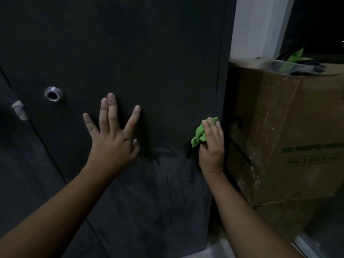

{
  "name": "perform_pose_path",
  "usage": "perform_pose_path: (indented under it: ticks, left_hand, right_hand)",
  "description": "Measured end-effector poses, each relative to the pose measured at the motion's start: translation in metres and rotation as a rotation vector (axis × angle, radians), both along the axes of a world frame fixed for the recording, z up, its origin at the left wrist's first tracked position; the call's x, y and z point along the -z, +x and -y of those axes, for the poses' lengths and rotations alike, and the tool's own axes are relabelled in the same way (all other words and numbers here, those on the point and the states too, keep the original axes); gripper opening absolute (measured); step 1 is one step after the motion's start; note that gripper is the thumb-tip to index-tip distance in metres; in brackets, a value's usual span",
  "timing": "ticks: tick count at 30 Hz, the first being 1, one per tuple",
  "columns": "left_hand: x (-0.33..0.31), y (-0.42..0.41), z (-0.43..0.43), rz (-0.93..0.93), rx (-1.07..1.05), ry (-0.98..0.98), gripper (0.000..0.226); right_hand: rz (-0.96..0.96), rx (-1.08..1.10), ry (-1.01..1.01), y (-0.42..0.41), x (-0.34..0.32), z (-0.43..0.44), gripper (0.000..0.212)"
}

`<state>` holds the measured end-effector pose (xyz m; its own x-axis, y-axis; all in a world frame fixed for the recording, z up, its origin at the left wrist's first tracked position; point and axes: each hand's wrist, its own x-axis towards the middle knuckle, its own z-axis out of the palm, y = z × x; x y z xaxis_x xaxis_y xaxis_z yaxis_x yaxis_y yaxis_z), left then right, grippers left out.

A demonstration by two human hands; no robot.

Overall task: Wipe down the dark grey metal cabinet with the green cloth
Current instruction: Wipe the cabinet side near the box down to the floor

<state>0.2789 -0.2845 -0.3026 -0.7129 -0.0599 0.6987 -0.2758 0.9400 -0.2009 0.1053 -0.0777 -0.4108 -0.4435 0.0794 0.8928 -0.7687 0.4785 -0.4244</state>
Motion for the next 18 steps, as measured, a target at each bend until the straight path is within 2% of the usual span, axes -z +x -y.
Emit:
perform_pose_path:
  ticks: [4,9,13,15,18]
  left_hand:
    - [0.002,-0.004,-0.002,-0.025,0.022,0.050,0.089]
    - [0.002,-0.001,-0.001,-0.039,0.033,0.085,0.087]
    - [0.001,0.002,-0.002,-0.011,0.017,0.090,0.092]
    - [0.000,0.003,-0.003,0.003,0.008,0.097,0.094]
    - [0.000,0.004,-0.003,0.022,-0.008,0.089,0.094]
  right_hand:
    - [0.247,-0.019,-0.214,0.013,0.012,0.001,0.082]
    - [0.467,-0.074,-0.386,0.033,0.031,-0.001,0.078]
    - [0.632,-0.093,-0.610,0.043,0.012,0.012,0.069]
    - [0.607,-0.079,-0.599,0.056,0.000,0.033,0.069]
    - [0.399,-0.149,-0.364,0.082,0.007,0.065,0.074]
